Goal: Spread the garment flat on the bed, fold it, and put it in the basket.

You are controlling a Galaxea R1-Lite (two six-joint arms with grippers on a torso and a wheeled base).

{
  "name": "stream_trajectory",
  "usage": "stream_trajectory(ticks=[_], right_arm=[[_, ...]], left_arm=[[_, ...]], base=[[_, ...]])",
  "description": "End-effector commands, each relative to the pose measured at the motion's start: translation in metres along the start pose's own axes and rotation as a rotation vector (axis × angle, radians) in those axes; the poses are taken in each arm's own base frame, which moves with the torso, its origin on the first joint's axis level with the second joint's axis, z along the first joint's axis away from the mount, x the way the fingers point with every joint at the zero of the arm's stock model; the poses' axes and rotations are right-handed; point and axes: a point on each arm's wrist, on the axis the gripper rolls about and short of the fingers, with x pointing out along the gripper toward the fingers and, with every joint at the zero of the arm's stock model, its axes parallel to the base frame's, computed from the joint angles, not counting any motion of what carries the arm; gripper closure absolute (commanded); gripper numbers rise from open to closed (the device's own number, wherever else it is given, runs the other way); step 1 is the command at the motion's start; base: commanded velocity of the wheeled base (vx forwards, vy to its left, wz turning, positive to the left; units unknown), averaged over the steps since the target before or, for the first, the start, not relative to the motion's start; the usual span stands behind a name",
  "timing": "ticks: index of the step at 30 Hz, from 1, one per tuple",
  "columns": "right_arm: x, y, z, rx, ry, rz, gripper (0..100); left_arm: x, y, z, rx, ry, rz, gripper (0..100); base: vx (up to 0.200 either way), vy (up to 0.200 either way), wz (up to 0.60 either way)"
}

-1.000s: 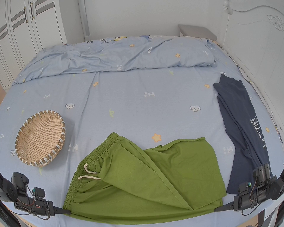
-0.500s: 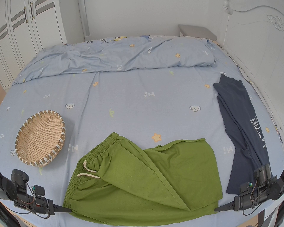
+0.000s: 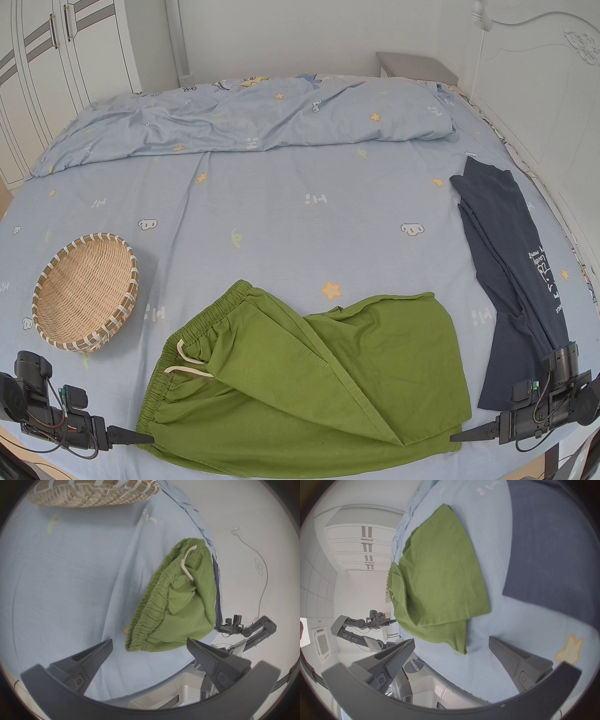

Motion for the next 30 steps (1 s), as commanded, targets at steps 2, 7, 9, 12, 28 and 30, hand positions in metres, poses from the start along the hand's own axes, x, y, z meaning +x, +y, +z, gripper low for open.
stream_trajectory(ticks=[2, 7, 9, 12, 28, 30], right_arm=[[-0.033, 0.029, 0.004, -0.194, -0.241, 0.012, 0], [-0.049, 0.042, 0.015, -0.282, -0.356, 0.017, 0], [-0.055, 0.05, 0.026, -0.325, -0.399, 0.023, 0], [-0.058, 0.054, 0.035, -0.347, -0.421, 0.026, 0], [-0.063, 0.105, 0.126, -0.511, -0.46, 0.107, 0], [-0.06, 0.102, 0.126, -0.502, -0.45, 0.104, 0]], left_arm=[[-0.063, -0.061, 0.033, 0.067, -0.135, 0.0, 0], [-0.08, -0.094, 0.059, 0.166, -0.105, -0.04, 0], [-0.079, -0.102, 0.078, 0.23, -0.113, -0.064, 0], [-0.075, -0.107, 0.091, 0.271, -0.117, -0.081, 0], [0.053, -0.146, 0.237, 0.506, -0.142, -0.189, 0], [0.061, -0.149, 0.244, 0.519, -0.143, -0.197, 0]], base=[[0.0, 0.0, 0.0], [0.0, 0.0, 0.0], [0.0, 0.0, 0.0], [0.0, 0.0, 0.0], [0.0, 0.0, 0.0], [0.0, 0.0, 0.0]])
